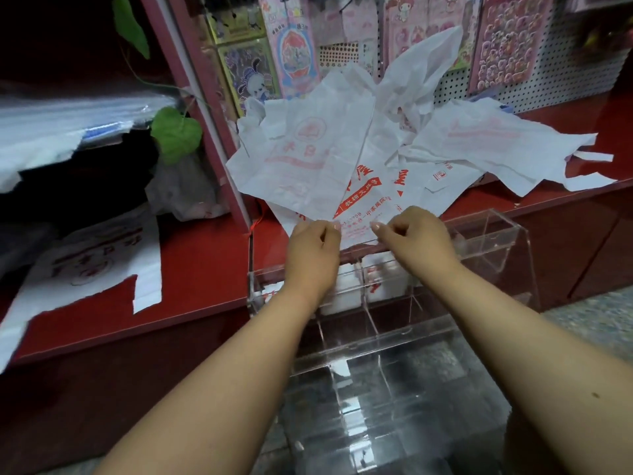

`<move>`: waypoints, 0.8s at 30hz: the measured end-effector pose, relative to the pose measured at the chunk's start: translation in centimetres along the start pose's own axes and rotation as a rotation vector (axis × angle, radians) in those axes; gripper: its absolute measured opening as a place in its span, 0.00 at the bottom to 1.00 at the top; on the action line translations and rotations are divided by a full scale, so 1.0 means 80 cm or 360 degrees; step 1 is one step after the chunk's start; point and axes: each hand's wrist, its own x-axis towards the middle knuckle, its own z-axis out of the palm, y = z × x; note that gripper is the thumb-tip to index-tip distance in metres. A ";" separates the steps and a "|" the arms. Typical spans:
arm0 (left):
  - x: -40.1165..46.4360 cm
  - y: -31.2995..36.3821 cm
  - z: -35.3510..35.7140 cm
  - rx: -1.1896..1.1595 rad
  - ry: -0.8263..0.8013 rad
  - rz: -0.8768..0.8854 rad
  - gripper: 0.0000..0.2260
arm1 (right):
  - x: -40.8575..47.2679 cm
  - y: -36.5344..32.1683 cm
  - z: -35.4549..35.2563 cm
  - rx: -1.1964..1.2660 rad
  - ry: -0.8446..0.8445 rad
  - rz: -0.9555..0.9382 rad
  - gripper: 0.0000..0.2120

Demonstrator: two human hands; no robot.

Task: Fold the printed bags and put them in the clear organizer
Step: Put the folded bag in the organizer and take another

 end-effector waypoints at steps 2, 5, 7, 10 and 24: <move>-0.006 -0.029 -0.031 0.0117 0.0160 -0.0112 0.11 | -0.015 -0.026 0.026 0.0073 -0.0142 -0.0127 0.18; -0.017 -0.071 -0.081 0.0452 0.0359 -0.0292 0.13 | -0.035 -0.056 0.061 0.0185 -0.0348 -0.0307 0.15; -0.024 -0.093 -0.116 0.0633 0.0436 -0.0517 0.17 | -0.044 -0.066 0.081 0.0218 -0.0456 -0.0365 0.16; -0.032 -0.134 -0.169 0.0854 0.0404 -0.0763 0.24 | -0.049 -0.068 0.105 0.0056 -0.0442 -0.0394 0.15; -0.002 -0.153 -0.214 0.0294 0.0308 -0.0913 0.08 | -0.056 -0.071 0.099 0.0225 -0.0311 -0.0280 0.14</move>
